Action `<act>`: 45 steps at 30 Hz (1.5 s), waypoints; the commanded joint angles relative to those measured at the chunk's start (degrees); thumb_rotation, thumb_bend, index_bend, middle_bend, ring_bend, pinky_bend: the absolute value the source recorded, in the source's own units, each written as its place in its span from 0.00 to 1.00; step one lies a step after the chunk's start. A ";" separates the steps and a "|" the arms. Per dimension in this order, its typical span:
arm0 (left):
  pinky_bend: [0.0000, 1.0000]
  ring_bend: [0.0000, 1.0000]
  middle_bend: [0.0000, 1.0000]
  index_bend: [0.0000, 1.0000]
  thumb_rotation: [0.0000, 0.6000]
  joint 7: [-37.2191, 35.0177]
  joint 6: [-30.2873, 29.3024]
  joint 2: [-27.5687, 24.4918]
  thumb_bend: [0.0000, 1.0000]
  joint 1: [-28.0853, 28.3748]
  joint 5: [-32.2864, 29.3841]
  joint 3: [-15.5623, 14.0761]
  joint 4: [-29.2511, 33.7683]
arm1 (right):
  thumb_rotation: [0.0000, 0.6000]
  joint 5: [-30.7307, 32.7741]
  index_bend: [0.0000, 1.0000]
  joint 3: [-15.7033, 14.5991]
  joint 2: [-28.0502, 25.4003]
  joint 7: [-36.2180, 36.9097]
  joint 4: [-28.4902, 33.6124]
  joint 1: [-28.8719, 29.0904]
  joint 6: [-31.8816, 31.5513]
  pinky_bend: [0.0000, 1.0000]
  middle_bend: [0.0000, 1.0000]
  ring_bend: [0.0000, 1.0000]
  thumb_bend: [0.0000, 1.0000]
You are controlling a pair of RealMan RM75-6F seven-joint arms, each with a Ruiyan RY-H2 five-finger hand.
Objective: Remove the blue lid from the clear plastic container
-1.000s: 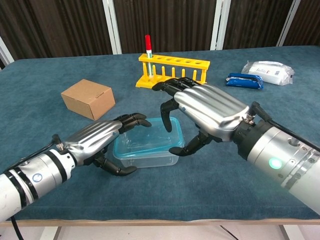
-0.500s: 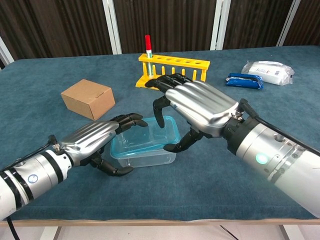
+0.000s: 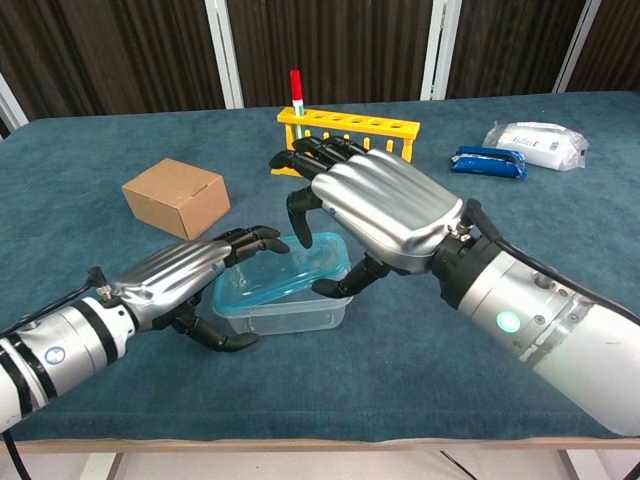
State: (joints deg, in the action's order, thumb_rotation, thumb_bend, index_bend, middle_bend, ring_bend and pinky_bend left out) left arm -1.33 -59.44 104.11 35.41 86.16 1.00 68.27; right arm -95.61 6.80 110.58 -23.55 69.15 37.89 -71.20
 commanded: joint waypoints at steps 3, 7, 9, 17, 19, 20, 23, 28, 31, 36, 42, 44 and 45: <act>0.22 0.16 0.30 0.56 1.00 -0.32 -0.23 -0.20 0.33 -0.16 0.22 -0.23 -0.04 | 1.00 -0.94 0.57 -0.20 1.59 2.73 -4.53 0.70 -1.16 0.11 0.11 0.00 0.28; 0.22 0.16 0.30 0.55 1.00 -0.71 -0.32 -0.13 0.33 -0.22 0.28 -0.22 -0.42 | 1.00 -1.04 0.58 -0.77 3.62 3.97 -8.25 1.21 -0.82 0.12 0.11 0.00 0.28; 0.22 0.17 0.30 0.55 1.00 -0.89 -0.39 -0.14 0.33 -0.21 0.32 -0.18 -0.54 | 1.00 -1.30 0.58 -1.04 4.59 4.25 -9.87 1.56 -0.74 0.12 0.12 0.00 0.31; 0.23 0.17 0.31 0.55 1.00 -1.32 -0.88 -0.67 0.33 -0.24 0.75 -0.19 -0.25 | 1.00 -2.51 0.61 -1.17 7.11 5.38 -13.56 2.50 -2.63 0.14 0.13 0.01 0.38; 0.23 0.17 0.31 0.55 1.00 -1.39 -0.92 -0.72 0.33 -0.24 0.80 -0.21 -0.22 | 1.00 -2.19 0.63 -1.21 7.48 5.67 -13.89 2.57 -2.30 0.14 0.14 0.02 0.40; 0.23 0.17 0.31 0.55 1.00 -1.42 -0.92 -0.73 0.33 -0.26 0.81 -0.23 -0.23 | 1.00 -2.17 0.64 -1.28 7.63 5.73 -14.02 2.59 -2.28 0.14 0.14 0.02 0.41; 0.23 0.17 0.31 0.55 1.00 -1.35 -1.00 -0.81 0.33 -0.26 0.91 -0.27 -0.20 | 1.00 -2.81 0.70 -1.87 8.05 6.37 -14.52 2.75 -2.85 0.15 0.18 0.04 0.43; 0.22 0.17 0.31 0.53 1.00 -1.84 -1.36 -1.04 0.33 -0.30 1.20 -0.28 -0.01 | 1.00 -3.60 0.78 -2.37 8.13 6.13 -14.79 2.75 -4.04 0.16 0.20 0.07 0.51; 0.19 0.16 0.26 0.37 1.00 -2.49 -2.17 -0.93 0.34 -0.42 1.92 -0.50 -0.33 | 1.00 -3.63 0.80 -2.17 7.71 6.17 -14.09 2.72 -4.63 0.17 0.20 0.07 0.53; 0.15 0.09 0.14 0.09 1.00 -4.10 -4.16 -0.56 0.34 -0.69 3.28 -0.66 -0.92 | 1.00 -4.04 0.81 -1.87 6.35 5.62 -11.88 2.72 -5.78 0.17 0.21 0.08 0.55; 0.11 0.00 0.00 0.00 1.00 -7.35 -7.64 0.04 0.35 -1.21 4.98 -0.44 -1.48 | 1.00 -5.39 0.81 -2.34 4.40 4.42 -9.08 2.56 -7.26 0.18 0.22 0.08 0.55; 0.10 0.00 0.00 0.00 1.00 -8.72 -9.24 0.34 0.35 -1.39 5.80 -0.33 -2.08 | 1.00 -6.00 0.81 -2.45 3.72 4.05 -8.09 2.50 -8.00 0.18 0.22 0.08 0.55; 0.10 0.00 0.00 0.00 1.00 -9.01 -9.51 0.33 0.35 -1.41 5.97 -0.34 -2.20 | 1.00 -6.19 0.81 -2.50 3.41 4.00 -7.59 2.45 -8.25 0.19 0.22 0.09 0.55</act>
State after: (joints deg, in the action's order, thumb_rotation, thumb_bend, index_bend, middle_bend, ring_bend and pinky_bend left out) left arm -9.67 -68.28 104.23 34.17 91.59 0.57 66.44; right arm -101.47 4.41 114.38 -19.35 61.11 40.41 -79.08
